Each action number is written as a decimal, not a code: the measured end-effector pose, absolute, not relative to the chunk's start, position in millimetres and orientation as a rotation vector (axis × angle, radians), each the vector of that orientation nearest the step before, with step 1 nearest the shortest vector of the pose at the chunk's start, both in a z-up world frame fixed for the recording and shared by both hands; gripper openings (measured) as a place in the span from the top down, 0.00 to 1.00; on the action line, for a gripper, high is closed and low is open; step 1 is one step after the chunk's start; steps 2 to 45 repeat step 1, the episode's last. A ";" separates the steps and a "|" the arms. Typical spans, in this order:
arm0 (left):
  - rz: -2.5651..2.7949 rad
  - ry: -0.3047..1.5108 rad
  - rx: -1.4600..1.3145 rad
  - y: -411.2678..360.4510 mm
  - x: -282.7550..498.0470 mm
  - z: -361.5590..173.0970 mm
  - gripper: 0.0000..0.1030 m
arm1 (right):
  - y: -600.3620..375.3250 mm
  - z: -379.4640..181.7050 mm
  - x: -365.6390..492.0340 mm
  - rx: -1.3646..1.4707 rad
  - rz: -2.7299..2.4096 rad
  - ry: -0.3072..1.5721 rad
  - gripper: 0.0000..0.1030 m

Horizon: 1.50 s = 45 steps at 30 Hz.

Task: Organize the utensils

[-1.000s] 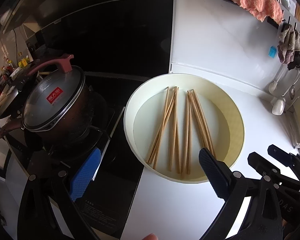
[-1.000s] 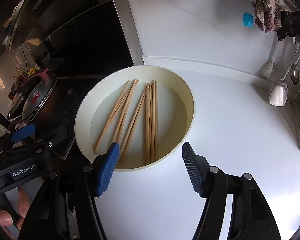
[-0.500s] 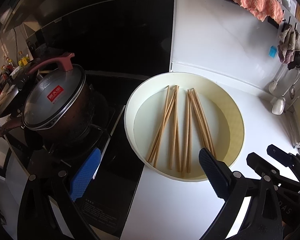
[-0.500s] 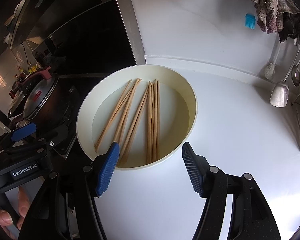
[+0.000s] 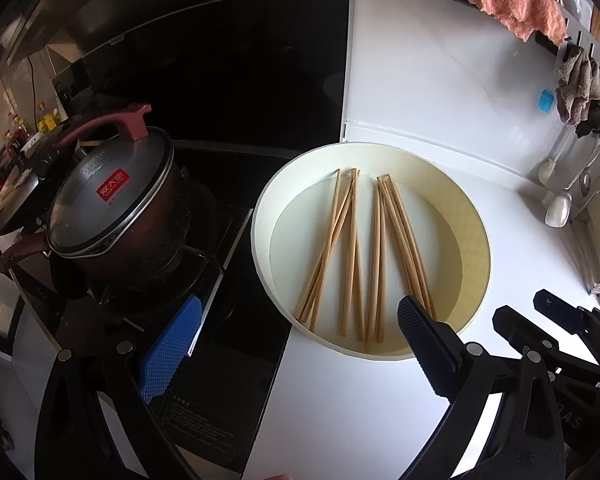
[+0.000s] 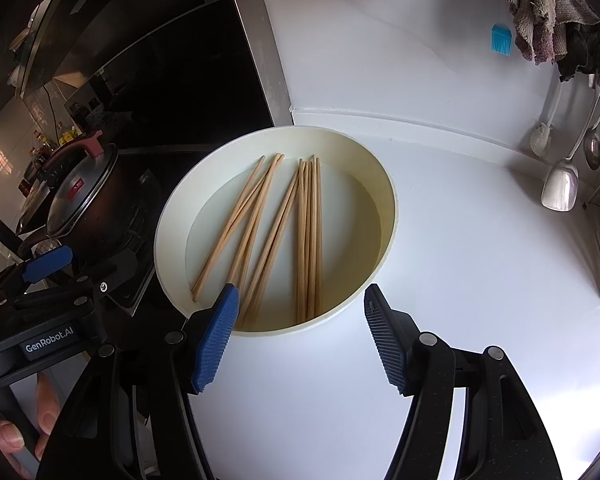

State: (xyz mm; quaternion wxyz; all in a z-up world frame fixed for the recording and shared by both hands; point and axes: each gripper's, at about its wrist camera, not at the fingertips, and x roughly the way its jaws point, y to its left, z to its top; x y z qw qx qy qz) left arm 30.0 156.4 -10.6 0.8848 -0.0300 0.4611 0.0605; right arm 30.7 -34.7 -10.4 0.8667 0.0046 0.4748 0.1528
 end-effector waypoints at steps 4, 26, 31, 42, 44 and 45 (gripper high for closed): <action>0.126 0.961 -0.062 156.4 30.2 -10.8 0.06 | -34.9 -10.4 30.7 0.010 0.320 0.995 0.39; 0.126 0.961 -0.062 156.4 30.2 -10.8 0.06 | -34.9 -10.4 30.7 0.010 0.320 0.995 0.39; 0.126 0.961 -0.062 156.4 30.2 -10.8 0.06 | -34.9 -10.4 30.7 0.010 0.320 0.995 0.39; 0.126 0.961 -0.062 156.4 30.2 -10.8 0.06 | -34.9 -10.4 30.7 0.010 0.320 0.995 0.39; 0.126 0.961 -0.062 156.4 30.2 -10.8 0.06 | -34.9 -10.4 30.7 0.010 0.320 0.995 0.39; 0.126 0.961 -0.062 156.4 30.2 -10.8 0.06 | -34.9 -10.4 30.7 0.010 0.320 0.995 0.39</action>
